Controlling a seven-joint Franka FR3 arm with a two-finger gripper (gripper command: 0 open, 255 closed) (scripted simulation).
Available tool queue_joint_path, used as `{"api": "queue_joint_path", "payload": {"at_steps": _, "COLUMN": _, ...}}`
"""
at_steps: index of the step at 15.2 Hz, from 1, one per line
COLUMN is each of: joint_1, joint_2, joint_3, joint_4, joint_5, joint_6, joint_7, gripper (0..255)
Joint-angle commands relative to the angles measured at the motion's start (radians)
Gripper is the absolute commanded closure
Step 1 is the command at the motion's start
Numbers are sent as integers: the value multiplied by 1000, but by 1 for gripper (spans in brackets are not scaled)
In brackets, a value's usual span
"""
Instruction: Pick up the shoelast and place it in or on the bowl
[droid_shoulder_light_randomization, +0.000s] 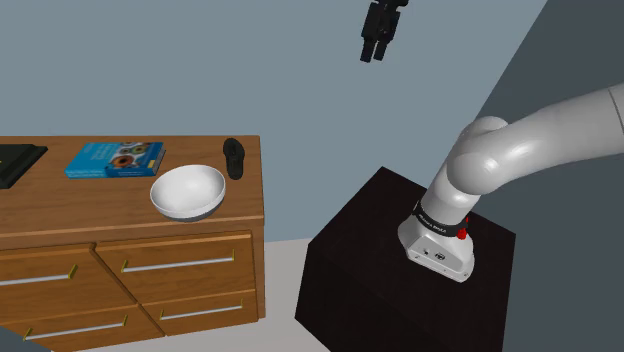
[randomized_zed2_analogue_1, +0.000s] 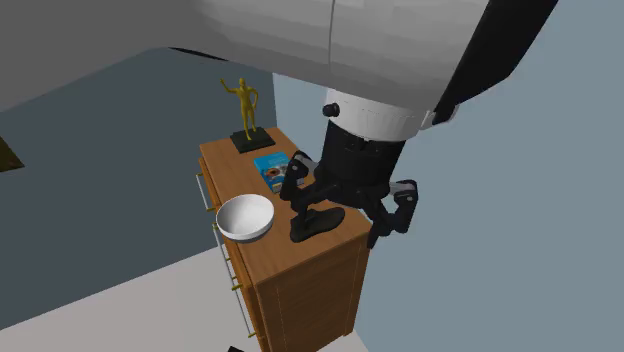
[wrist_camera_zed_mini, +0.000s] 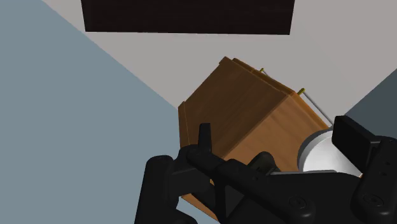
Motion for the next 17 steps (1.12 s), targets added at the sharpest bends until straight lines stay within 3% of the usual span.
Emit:
{"api": "queue_joint_path", "payload": {"at_steps": 1, "joint_1": 0, "joint_2": 0, "joint_3": 0, "joint_4": 0, "joint_5": 0, "joint_6": 0, "joint_7": 0, "gripper": 0}}
{"api": "queue_joint_path", "payload": {"at_steps": 9, "joint_1": 7, "joint_2": 144, "joint_3": 128, "joint_4": -88, "joint_5": 31, "joint_6": 295, "joint_7": 131, "gripper": 0}}
{"api": "queue_joint_path", "payload": {"at_steps": 17, "joint_1": -5, "joint_2": 383, "joint_3": 249, "joint_4": -74, "joint_5": 3, "joint_6": 573, "joint_7": 283, "gripper": 0}}
